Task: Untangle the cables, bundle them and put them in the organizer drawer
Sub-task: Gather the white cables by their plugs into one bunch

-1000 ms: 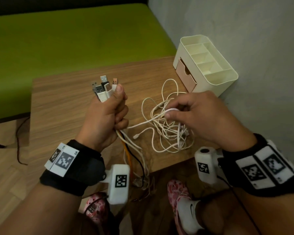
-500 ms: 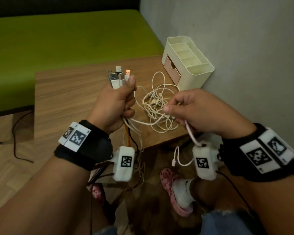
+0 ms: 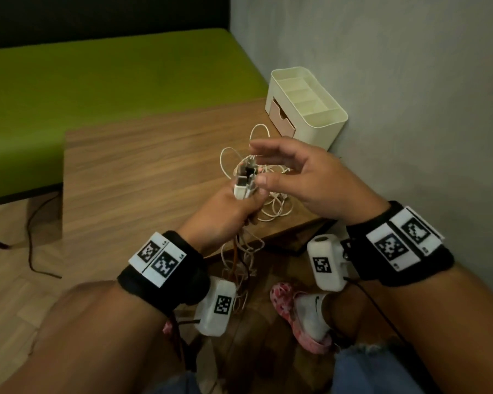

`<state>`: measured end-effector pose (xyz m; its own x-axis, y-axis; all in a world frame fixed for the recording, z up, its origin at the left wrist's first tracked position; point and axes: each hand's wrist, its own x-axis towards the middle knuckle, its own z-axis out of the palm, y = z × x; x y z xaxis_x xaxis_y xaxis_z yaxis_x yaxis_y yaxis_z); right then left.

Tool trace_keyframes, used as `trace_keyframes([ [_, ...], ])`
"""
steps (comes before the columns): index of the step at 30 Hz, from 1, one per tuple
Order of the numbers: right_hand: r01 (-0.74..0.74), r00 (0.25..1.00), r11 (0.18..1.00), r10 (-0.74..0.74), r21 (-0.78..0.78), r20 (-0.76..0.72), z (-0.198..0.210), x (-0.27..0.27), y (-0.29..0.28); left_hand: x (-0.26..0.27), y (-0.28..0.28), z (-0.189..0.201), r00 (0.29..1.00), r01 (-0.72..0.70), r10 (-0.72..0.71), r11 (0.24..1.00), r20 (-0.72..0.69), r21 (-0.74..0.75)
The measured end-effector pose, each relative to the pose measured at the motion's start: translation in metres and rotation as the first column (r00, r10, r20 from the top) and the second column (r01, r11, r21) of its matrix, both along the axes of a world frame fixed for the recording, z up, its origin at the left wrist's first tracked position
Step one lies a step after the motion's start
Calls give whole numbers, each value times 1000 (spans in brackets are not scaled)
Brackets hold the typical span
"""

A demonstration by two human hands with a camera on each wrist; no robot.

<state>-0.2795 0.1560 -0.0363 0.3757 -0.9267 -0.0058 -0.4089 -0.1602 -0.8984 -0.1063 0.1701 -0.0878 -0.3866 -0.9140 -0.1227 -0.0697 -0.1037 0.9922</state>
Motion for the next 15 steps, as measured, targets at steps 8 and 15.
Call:
trace_keyframes([
  [8, 29, 996, 972, -47, -231, -74, -29, 4, -16, -11, -9, -29, 997, -4, 12, 996, 82, -93],
  [15, -54, 996, 915, 20, -400, -89, -44, 6, -23, -11, -24, -30, 999, -52, 51, 993, -16, -103],
])
